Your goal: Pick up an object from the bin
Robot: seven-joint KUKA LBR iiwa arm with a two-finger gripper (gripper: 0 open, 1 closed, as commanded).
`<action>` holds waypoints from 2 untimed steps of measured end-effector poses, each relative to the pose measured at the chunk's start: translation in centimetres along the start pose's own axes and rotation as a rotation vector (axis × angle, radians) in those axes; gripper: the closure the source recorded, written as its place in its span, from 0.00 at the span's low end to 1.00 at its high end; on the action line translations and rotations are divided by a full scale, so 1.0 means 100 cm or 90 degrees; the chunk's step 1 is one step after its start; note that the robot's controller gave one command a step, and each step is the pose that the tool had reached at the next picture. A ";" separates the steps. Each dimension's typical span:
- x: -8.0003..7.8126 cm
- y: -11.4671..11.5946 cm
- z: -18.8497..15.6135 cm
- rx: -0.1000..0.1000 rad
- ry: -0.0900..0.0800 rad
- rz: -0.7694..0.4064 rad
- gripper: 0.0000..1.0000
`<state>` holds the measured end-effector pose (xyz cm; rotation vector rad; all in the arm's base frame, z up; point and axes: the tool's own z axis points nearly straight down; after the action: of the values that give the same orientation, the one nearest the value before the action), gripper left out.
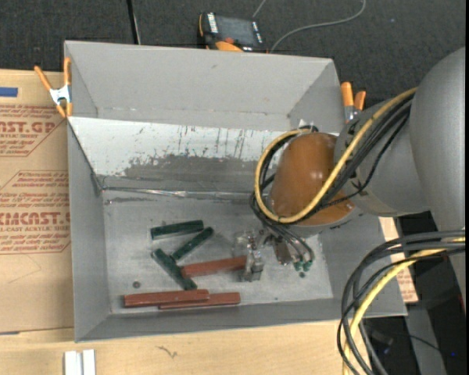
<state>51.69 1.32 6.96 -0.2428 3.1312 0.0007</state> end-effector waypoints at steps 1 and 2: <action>0.006 0.000 -0.193 0.002 -0.005 -0.220 1.00; 0.007 0.000 -0.189 0.000 -0.001 -0.219 0.00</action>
Offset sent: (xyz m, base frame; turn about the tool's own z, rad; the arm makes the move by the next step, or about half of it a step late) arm -0.0075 -0.0017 0.1892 -0.3452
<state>51.01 1.24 25.88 -0.7758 3.0410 0.0013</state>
